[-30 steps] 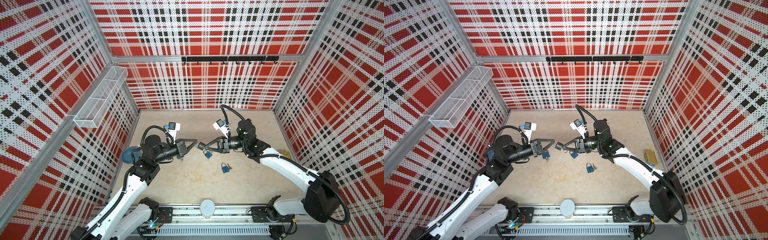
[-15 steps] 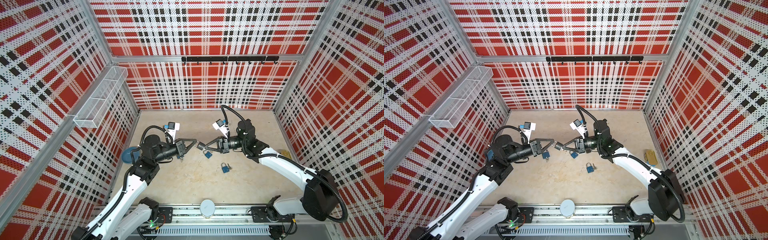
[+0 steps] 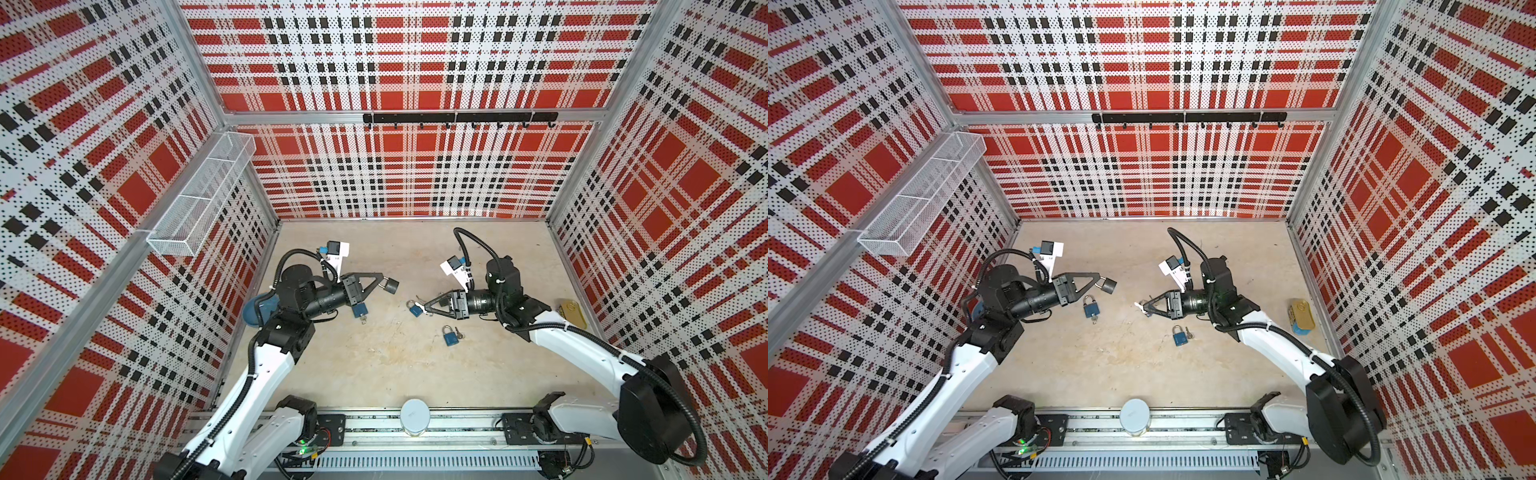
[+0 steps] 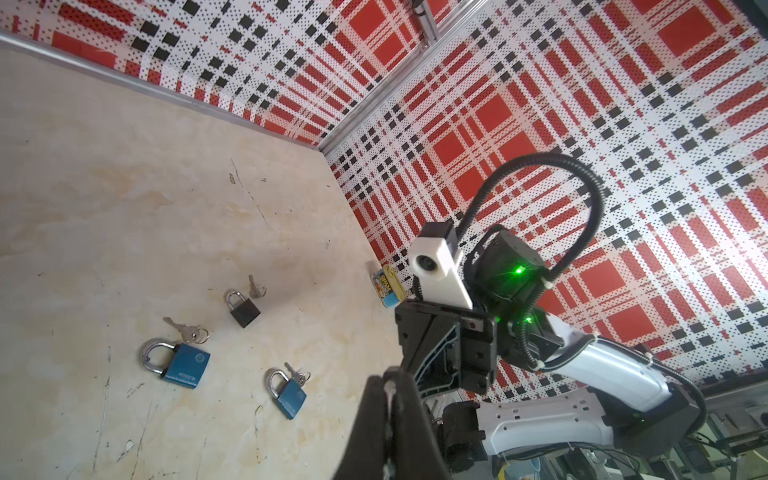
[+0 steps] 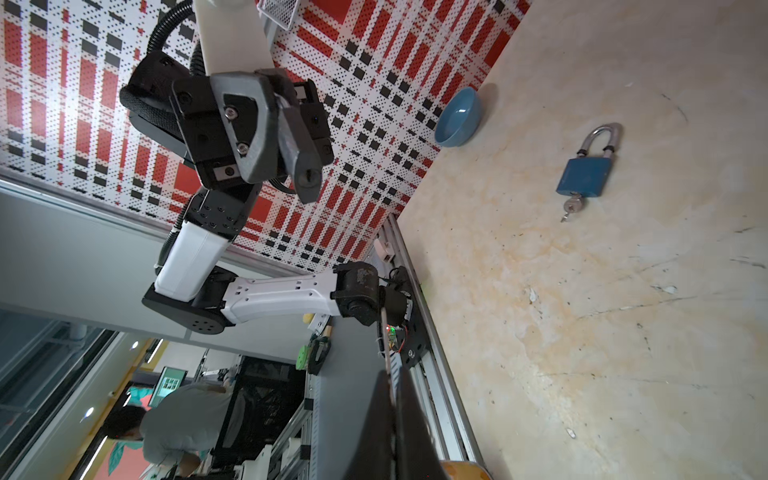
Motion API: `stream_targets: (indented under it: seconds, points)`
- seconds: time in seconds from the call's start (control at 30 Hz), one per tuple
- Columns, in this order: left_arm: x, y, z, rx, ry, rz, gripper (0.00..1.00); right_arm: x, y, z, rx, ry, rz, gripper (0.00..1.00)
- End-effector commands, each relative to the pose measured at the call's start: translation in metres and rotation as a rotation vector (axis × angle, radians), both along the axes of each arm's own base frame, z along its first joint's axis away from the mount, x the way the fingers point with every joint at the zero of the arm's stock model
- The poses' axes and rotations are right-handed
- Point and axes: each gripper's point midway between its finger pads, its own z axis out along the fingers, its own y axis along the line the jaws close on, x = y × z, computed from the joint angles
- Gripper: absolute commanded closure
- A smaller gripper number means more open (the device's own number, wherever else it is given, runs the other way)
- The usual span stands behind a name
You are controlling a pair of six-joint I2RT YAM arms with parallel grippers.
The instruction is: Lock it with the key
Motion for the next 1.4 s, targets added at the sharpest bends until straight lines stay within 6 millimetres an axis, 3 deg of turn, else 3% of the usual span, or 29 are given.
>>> stream_targets:
  seconds: [0.0,0.3,0.47,0.7,1.03,1.37]
  points:
    - [-0.005,-0.013,-0.030,0.062,0.053,-0.039,1.00,0.005,-0.017,-0.005,-0.067,-0.035,-0.101,1.00]
    - [-0.020,-0.057,-0.139,0.289,0.268,-0.150,1.00,-0.004,-0.042,-0.026,-0.192,0.003,-0.202,1.00]
    - [-0.025,-0.077,-0.179,0.374,0.329,-0.236,1.00,-0.006,-0.052,-0.049,-0.265,0.038,-0.236,1.00]
    - [-0.031,-0.089,-0.232,0.503,0.409,-0.321,1.00,-0.006,-0.059,-0.070,-0.305,0.067,-0.276,1.00]
    - [-0.037,-0.104,-0.267,0.608,0.451,-0.404,1.00,-0.005,-0.066,-0.093,-0.367,0.096,-0.310,1.00]
    - [-0.032,-0.095,-0.282,0.706,0.458,-0.388,1.00,-0.006,-0.065,-0.125,-0.428,0.148,-0.342,1.00]
